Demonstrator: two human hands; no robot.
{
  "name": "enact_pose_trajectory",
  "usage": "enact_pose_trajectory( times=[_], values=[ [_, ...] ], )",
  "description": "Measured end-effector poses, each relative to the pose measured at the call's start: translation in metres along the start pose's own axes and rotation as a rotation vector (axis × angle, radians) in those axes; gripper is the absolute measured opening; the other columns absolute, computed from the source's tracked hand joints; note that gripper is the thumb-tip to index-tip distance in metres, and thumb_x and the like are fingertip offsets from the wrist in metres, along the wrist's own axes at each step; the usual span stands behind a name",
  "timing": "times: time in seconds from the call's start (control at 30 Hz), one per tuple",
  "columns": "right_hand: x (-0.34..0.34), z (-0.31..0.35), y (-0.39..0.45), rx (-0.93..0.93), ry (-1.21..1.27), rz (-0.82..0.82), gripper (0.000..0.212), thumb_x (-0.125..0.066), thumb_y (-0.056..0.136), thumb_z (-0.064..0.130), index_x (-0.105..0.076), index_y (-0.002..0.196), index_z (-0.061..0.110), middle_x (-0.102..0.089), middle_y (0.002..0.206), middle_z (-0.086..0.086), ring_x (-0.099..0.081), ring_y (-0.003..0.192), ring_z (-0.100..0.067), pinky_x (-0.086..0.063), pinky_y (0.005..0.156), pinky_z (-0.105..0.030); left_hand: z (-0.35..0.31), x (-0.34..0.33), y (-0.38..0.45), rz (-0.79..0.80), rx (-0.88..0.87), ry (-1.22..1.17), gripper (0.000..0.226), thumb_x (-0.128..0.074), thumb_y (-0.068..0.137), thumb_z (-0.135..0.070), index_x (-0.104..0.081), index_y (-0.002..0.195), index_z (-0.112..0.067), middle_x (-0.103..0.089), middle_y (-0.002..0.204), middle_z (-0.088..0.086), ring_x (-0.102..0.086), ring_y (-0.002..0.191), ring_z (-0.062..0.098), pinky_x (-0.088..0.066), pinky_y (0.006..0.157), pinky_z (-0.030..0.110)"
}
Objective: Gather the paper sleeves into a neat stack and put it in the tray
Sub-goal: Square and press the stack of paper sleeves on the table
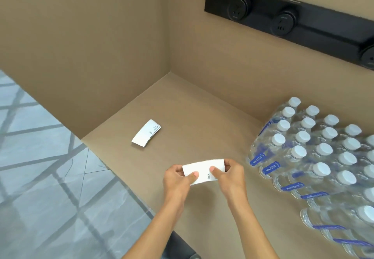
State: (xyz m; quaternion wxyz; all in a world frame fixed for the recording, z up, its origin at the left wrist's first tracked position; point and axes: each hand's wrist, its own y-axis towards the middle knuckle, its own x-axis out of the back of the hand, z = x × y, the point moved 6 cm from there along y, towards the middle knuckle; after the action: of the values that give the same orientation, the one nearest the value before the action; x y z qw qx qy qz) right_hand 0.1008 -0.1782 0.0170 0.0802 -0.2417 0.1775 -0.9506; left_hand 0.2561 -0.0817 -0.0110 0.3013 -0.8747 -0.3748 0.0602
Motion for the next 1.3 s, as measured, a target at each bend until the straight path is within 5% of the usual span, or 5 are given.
enact_pose_trajectory(
  times=[0.2, 0.5, 0.77, 0.93, 1.3],
  values=[
    [-0.068, 0.042, 0.03, 0.047, -0.202, 0.092, 0.009, -0.071, 0.084, 0.011, -0.065, 0.091, 0.01, -0.069, 0.078, 0.002, -0.065, 0.07, -0.02, -0.045, 0.054, -0.025, -0.014, 0.043, 0.046, -0.127, 0.035, -0.031, 0.021, -0.081, 0.077, -0.011, -0.062, 0.088, -0.009, -0.07, 0.077, 0.001, -0.062, 0.06, 0.01, -0.043, 0.051, 0.016],
    [-0.19, 0.114, 0.084, 0.138, -0.413, 0.333, 0.017, -0.065, 0.086, 0.008, -0.063, 0.103, 0.007, -0.069, 0.097, -0.006, -0.063, 0.073, -0.017, -0.039, 0.05, -0.019, -0.027, 0.103, 0.12, -0.272, 0.173, -0.172, 0.027, -0.081, 0.073, -0.022, -0.063, 0.089, -0.01, -0.072, 0.09, 0.012, -0.065, 0.068, 0.024, -0.056, 0.063, 0.034],
    [-0.277, 0.14, 0.116, 0.183, -0.612, 0.48, 0.02, -0.062, 0.083, 0.01, -0.065, 0.102, 0.005, -0.064, 0.116, -0.016, -0.063, 0.107, -0.036, -0.053, 0.075, -0.033, -0.025, 0.128, 0.164, -0.407, 0.316, -0.343, 0.041, -0.079, 0.077, -0.016, -0.054, 0.108, -0.011, -0.064, 0.088, 0.006, -0.072, 0.085, 0.033, -0.059, 0.084, 0.045],
    [-0.294, 0.142, 0.133, 0.165, -0.67, 0.481, 0.027, -0.064, 0.084, 0.015, -0.066, 0.11, 0.007, -0.061, 0.123, -0.012, -0.062, 0.112, -0.034, -0.057, 0.088, -0.043, -0.028, 0.13, 0.182, -0.425, 0.362, -0.346, 0.029, -0.077, 0.077, -0.014, -0.061, 0.097, 0.0, -0.067, 0.083, 0.01, -0.063, 0.069, 0.027, -0.048, 0.057, 0.028],
    [-0.306, 0.129, 0.155, 0.026, -0.691, 0.482, 0.03, -0.062, 0.09, 0.022, -0.055, 0.119, 0.019, -0.05, 0.126, -0.011, -0.049, 0.12, -0.035, -0.049, 0.097, -0.042, -0.038, 0.13, 0.201, -0.468, 0.379, -0.219, 0.033, -0.076, 0.079, -0.017, -0.046, 0.065, -0.012, -0.048, 0.057, 0.0, -0.041, 0.044, 0.016, -0.031, 0.042, 0.02]
  ],
)
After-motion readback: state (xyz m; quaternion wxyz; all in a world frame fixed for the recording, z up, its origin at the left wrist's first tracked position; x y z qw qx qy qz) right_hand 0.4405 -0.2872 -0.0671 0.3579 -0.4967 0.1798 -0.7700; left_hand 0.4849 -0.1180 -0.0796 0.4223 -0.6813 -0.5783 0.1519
